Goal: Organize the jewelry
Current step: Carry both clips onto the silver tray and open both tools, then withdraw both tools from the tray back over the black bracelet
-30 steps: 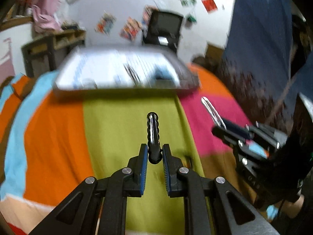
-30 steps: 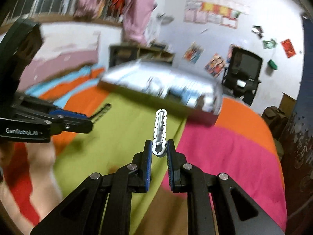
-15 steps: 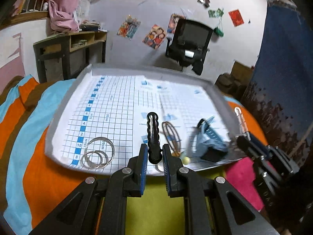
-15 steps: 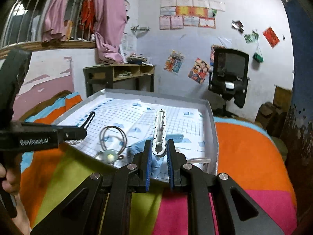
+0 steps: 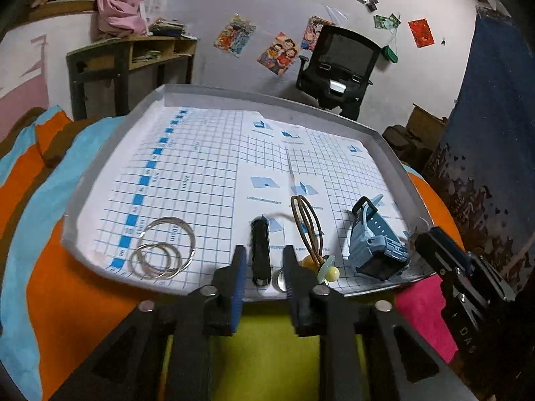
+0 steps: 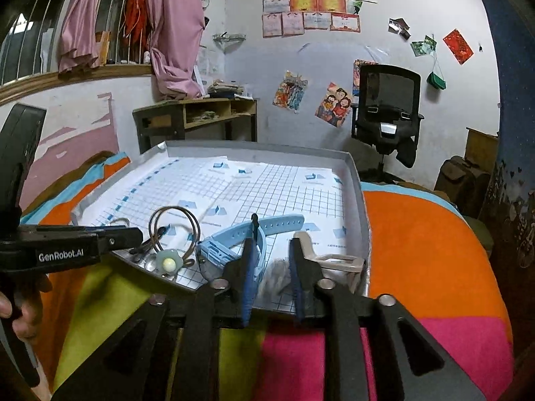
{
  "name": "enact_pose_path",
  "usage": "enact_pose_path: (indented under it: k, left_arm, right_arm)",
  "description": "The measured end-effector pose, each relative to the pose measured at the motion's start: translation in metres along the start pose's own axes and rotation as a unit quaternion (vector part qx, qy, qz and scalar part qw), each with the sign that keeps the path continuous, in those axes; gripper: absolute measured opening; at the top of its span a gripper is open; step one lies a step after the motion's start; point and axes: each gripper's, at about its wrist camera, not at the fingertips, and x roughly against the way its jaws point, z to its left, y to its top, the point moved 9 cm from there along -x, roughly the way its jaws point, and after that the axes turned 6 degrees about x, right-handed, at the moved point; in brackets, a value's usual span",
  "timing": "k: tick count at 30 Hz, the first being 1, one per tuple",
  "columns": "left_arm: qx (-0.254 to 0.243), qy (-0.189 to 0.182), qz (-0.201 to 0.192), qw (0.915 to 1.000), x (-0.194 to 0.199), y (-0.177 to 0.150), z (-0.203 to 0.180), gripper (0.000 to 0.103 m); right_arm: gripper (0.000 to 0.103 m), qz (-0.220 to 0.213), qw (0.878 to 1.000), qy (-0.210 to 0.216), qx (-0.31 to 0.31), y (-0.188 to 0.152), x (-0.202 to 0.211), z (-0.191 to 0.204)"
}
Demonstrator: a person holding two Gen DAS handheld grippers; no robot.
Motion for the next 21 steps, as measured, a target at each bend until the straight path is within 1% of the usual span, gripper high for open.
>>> enact_pose_path:
  k: [1, 2, 3, 4, 5, 6, 7, 8, 9, 10, 11, 12, 13, 16, 17, 21]
  left_arm:
    - [0.003, 0.001, -0.004, 1.0000, 0.004, 0.000, 0.000, 0.032]
    - [0.008, 0.001, -0.013, 0.9999, 0.012, 0.001, 0.000, 0.034]
    - [0.010, -0.002, -0.022, 0.9997, 0.020, 0.002, 0.000, 0.041]
    - [0.011, -0.003, -0.032, 0.9994, 0.028, 0.004, 0.000, 0.056]
    - [0.014, -0.002, -0.051, 0.9986, 0.041, 0.007, 0.000, 0.066]
    - [0.016, 0.000, -0.065, 0.9978, 0.050, 0.008, 0.000, 0.080]
    - [0.021, 0.006, -0.092, 0.9956, 0.067, 0.011, 0.001, 0.087]
    - [0.025, 0.011, -0.114, 0.9931, 0.083, 0.013, 0.002, 0.090]
    - [0.029, 0.018, -0.127, 0.9913, 0.097, 0.014, 0.003, 0.095]
    - [0.034, 0.026, -0.137, 0.9896, 0.108, 0.014, 0.004, 0.099]
    - [0.038, 0.034, -0.149, 0.9876, 0.121, 0.014, 0.005, 0.101]
    - [0.041, 0.041, -0.165, 0.9845, 0.139, 0.014, 0.007, 0.103]
    - [0.040, 0.042, -0.177, 0.9824, 0.153, 0.013, 0.006, 0.103]
    - [0.034, 0.037, -0.206, 0.9773, 0.197, 0.006, 0.003, 0.103]
    - [0.031, 0.037, -0.212, 0.9760, 0.209, 0.003, 0.001, 0.103]
    - [0.016, 0.025, -0.241, 0.9701, 0.265, -0.021, -0.009, 0.103]
  right_arm:
    - [0.030, -0.006, 1.000, -0.002, -0.002, 0.002, 0.005, -0.001]
    - [0.035, -0.010, 1.000, -0.003, -0.003, 0.004, 0.010, -0.003]
    - [0.038, -0.020, 1.000, -0.009, -0.002, 0.008, 0.018, -0.003]
    - [0.043, -0.028, 1.000, -0.014, -0.001, 0.012, 0.025, -0.005]
    - [0.047, -0.036, 0.999, -0.016, -0.001, 0.016, 0.033, -0.006]
    - [0.049, -0.045, 0.999, -0.020, -0.003, 0.020, 0.043, -0.007]
    - [0.053, -0.053, 0.998, -0.023, -0.007, 0.025, 0.053, -0.010]
    - [0.057, -0.061, 0.998, -0.025, -0.012, 0.029, 0.063, -0.012]
    - [0.060, -0.071, 0.997, -0.026, -0.020, 0.034, 0.076, -0.015]
    - [0.068, -0.082, 0.996, -0.029, -0.028, 0.038, 0.090, -0.019]
    - [0.080, -0.090, 0.995, -0.031, -0.032, 0.041, 0.102, -0.022]
    - [0.085, -0.102, 0.994, -0.028, -0.033, 0.045, 0.117, -0.022]
    - [0.092, -0.114, 0.993, -0.026, -0.028, 0.051, 0.133, -0.021]
    - [0.096, -0.143, 0.989, -0.030, -0.028, 0.060, 0.178, -0.019]
    - [0.101, -0.151, 0.987, -0.030, -0.033, 0.062, 0.192, -0.018]
    - [0.102, -0.181, 0.982, -0.034, -0.035, 0.059, 0.253, -0.004]
